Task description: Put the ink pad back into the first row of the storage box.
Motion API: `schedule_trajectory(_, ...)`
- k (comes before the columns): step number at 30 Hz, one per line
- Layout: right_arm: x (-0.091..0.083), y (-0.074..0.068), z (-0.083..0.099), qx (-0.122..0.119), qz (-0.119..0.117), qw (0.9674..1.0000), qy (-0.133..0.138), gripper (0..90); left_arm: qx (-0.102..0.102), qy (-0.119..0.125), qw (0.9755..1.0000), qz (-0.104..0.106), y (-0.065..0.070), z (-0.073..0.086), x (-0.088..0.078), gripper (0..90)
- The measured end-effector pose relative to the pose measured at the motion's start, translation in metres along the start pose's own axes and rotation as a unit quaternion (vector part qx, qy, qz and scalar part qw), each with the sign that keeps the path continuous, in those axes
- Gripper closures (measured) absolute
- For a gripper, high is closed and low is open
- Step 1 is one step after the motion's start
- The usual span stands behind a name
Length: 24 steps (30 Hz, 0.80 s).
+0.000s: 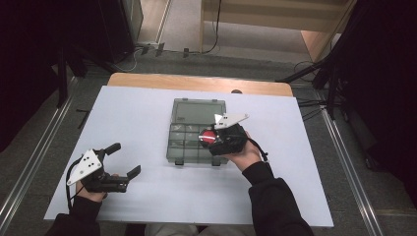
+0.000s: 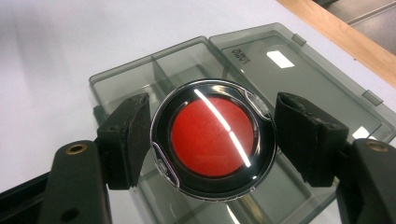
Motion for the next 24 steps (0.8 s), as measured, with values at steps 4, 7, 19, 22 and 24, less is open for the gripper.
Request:
schedule_trajectory(4, 0.006, 0.006, -0.004, 0.011, 0.003, 0.9999, 0.004, 31.0, 0.001, 0.000, 1.0000, 0.002, 0.001, 0.000, 0.000, 0.0)
schedule_trajectory(7, 0.014, 0.013, -0.006, 0.023, 0.005, 0.9997, 0.009, 31.0, 0.002, 0.000, 1.0000, 0.002, 0.001, 0.000, 0.000, 0.0)
schedule_trajectory(19, 0.035, 0.038, -0.003, 0.073, 0.026, 0.9968, 0.021, 31.0, 0.000, 0.000, 1.0000, 0.003, 0.000, 0.000, 0.000, 0.0)
schedule_trajectory(22, 0.043, 0.042, -0.001, 0.084, 0.036, 0.9956, 0.020, 31.0, 0.000, 0.001, 1.0000, 0.003, 0.000, 0.000, 0.000, 0.0)
schedule_trajectory(24, 0.044, 0.043, -0.001, 0.086, 0.039, 0.9954, 0.020, 31.0, 0.000, 0.001, 1.0000, 0.004, 0.001, 0.000, 0.000, 0.0)
Point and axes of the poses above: each handheld gripper's, and its own axes: x roughly forward along the jaws, z roughly out of its underside, y roughly to its right, the point moved 9 cm from there along x, roughly forward along the jaws, and after that the axes turned 14 degrees about x, right-handed, at the moved point
